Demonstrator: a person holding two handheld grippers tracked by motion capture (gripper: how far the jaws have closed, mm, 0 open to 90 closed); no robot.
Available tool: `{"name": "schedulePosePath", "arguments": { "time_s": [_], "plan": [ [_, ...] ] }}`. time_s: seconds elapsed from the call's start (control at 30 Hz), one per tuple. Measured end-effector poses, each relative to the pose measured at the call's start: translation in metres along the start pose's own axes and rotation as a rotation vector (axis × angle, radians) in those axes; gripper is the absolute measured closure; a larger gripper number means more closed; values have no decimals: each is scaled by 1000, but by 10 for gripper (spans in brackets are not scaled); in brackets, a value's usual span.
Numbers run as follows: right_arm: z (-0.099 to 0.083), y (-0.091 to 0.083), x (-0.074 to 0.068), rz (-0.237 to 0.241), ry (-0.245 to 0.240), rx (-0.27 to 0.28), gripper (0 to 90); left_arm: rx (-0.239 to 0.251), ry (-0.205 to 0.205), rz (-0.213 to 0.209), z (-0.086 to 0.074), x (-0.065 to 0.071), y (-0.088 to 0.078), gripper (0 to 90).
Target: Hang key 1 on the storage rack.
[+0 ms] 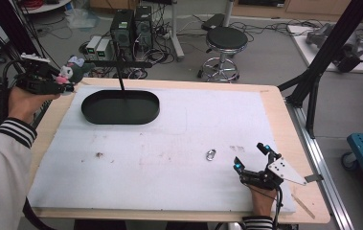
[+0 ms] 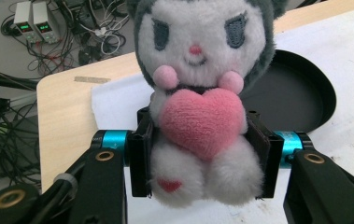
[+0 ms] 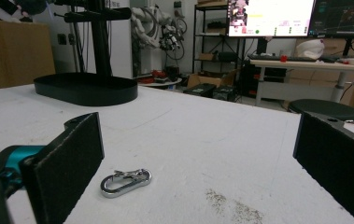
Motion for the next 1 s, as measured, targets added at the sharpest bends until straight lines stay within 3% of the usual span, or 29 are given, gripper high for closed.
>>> {"name": "schedulePosePath", "arguments": {
  "time_s": [0.23, 0.47, 1.0],
  "plan": [
    [0, 0, 0, 1, 0, 0, 10, 6, -8, 0, 4, -6, 2, 525],
    [0, 0, 0, 0, -2, 0, 10, 4, 17, -4, 10, -6, 3, 524],
    [0, 0, 0, 1, 0, -1, 10, 17, -17, 15, 15, -18, 18, 524]
  ]
}}
Point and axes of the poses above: each handheld gripper's, and its own axes: y roughly forward along the jaws, z roughly out of its top, x roughly to its right, the point moved 7 cm from there along y, roughly forward along the jaws, and after that the axes turned 4 degrees about y, right-handed, at the moved point
